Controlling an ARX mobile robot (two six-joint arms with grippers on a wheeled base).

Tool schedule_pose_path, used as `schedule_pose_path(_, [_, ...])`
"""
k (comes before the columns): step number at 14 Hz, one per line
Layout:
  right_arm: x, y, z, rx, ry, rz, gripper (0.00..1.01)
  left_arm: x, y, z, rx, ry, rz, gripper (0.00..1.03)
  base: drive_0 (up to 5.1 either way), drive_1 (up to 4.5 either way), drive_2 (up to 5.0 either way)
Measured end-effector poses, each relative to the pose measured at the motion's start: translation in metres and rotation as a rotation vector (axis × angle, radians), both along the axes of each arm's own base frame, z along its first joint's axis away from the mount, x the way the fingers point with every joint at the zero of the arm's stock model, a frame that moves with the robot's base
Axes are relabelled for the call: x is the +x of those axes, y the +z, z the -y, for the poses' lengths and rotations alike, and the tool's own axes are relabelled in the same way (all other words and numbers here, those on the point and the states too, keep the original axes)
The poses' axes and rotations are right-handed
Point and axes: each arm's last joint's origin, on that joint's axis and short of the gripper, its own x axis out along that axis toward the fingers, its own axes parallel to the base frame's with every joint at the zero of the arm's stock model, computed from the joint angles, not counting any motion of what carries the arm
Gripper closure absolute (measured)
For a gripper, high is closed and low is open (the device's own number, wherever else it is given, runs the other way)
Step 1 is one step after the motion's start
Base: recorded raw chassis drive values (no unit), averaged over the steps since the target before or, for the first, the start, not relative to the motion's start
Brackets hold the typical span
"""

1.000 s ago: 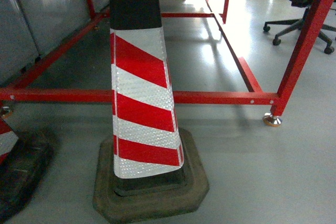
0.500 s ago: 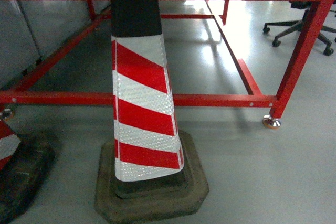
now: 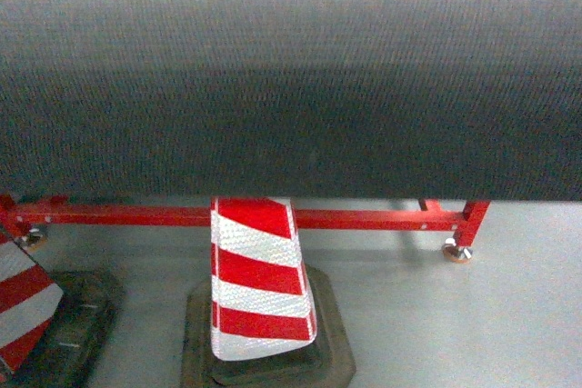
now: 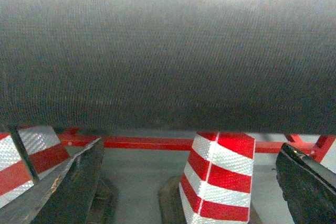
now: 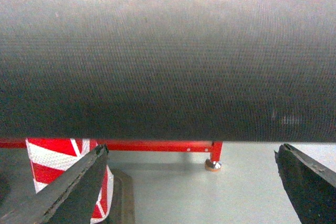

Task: Pick blue part to blue bin on bottom shelf

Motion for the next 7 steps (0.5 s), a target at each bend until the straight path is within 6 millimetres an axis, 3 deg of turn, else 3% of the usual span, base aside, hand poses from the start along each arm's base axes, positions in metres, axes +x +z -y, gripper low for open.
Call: schedule_pose_path(7, [0.0,-0.0001,0.0,0.001,-0.001,-0.002,0.03,0.0,0.0,0.0,0.0,-0.001,0.0,0.05,0.0,0.0,0.0])
